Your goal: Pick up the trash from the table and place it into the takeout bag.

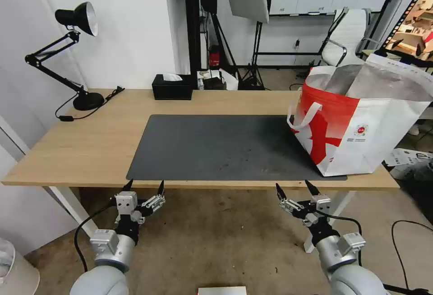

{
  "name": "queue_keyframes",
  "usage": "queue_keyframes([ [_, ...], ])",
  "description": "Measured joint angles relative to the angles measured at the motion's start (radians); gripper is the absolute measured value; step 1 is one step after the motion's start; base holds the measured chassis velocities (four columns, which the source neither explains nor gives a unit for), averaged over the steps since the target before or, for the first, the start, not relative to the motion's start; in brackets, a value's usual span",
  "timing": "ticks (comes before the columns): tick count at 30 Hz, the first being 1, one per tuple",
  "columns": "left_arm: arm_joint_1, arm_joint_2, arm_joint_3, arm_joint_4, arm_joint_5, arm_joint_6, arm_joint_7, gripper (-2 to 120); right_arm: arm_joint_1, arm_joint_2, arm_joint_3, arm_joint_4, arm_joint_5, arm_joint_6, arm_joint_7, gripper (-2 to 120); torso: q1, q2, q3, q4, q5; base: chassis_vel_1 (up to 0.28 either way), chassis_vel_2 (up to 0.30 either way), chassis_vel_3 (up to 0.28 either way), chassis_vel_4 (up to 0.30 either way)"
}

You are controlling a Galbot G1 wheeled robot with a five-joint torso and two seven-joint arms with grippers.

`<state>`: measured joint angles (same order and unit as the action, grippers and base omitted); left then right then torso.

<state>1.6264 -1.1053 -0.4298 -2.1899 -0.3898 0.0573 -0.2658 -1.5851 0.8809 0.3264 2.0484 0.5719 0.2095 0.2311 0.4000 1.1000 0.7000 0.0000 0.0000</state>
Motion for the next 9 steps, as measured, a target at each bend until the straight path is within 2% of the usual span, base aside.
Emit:
queue_keyframes([
  [9, -0.001, 0.001, 0.001, 0.000, -0.001, 0.001, 0.000, 100, 0.000, 0.000, 0.000, 0.000, 0.000, 0.000, 0.000, 100, 0.000, 0.000, 0.000, 0.0000, 0.0000, 0.000, 0.000, 0.000, 0.000],
])
